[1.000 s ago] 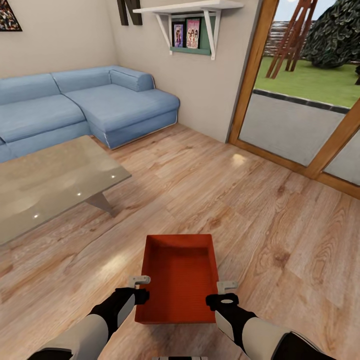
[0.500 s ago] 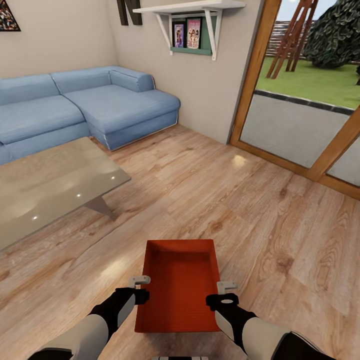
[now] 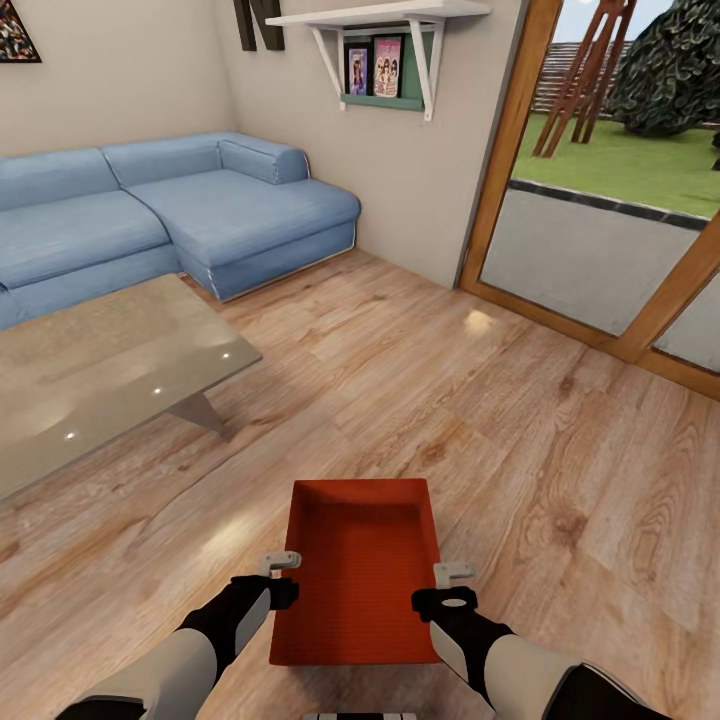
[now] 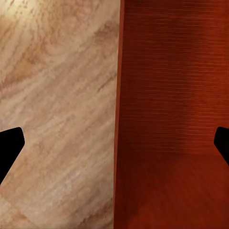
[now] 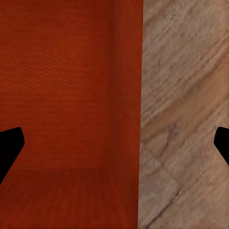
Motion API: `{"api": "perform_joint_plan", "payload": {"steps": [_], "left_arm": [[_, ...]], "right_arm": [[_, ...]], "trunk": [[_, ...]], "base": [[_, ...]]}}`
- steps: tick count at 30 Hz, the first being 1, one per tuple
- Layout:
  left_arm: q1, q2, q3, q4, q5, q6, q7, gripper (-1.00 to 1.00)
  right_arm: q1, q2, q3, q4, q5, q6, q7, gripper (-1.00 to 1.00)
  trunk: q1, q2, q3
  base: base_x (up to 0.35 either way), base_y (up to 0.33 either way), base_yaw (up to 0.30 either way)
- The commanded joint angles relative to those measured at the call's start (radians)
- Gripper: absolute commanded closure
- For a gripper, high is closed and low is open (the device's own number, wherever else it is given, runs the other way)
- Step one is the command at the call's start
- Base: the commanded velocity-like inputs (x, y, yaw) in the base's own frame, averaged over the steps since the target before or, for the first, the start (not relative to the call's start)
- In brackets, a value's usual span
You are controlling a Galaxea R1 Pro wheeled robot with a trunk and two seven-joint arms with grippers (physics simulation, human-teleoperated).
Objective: Move the two storage containers from the living room to the garage. In the garage, place one container on the floor and stack the other container on top of it (either order is fine).
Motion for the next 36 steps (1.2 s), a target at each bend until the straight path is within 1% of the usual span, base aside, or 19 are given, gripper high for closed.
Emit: {"api": "perform_joint_plan", "payload": {"steps": [1,15,25,28,36], "left_arm": [[0.0,0.0,-0.002,-0.002,0.009,0.005,0.005,-1.0],[0.0,-0.006,-0.002,0.0,0.011,0.001,0.004,-1.0],[0.0,-0.006,-0.002,0.0,0.011,0.001,0.004,-1.0],[0.0,-0.006,-0.002,0.0,0.011,0.001,0.004,-1.0],[0.0,-0.006,-0.002,0.0,0.011,-0.003,0.004,-1.0]], "right_arm": [[0.0,0.0,0.008,-0.001,-0.009,0.0,-0.004,-1.0],[0.0,-0.001,0.007,-0.001,-0.009,0.001,-0.004,-1.0],[0.0,-0.002,0.009,-0.001,-0.009,0.004,-0.003,-1.0],[-0.001,-0.007,0.01,-0.001,-0.009,0.011,-0.003,-1.0],[-0.001,-0.014,0.018,-0.001,-0.009,0.013,0.0,-1.0]], "trunk": [[0.0,0.0,-0.001],[0.0,0.0,-0.001],[0.038,-0.07,-0.032],[0.05,-0.091,-0.041],[0.05,-0.091,-0.041]], "base": [[0.0,0.0,0.0],[0.0,0.0,0.0],[0.0,0.0,0.0],[0.0,0.0,0.0],[0.0,0.0,0.0]]}}
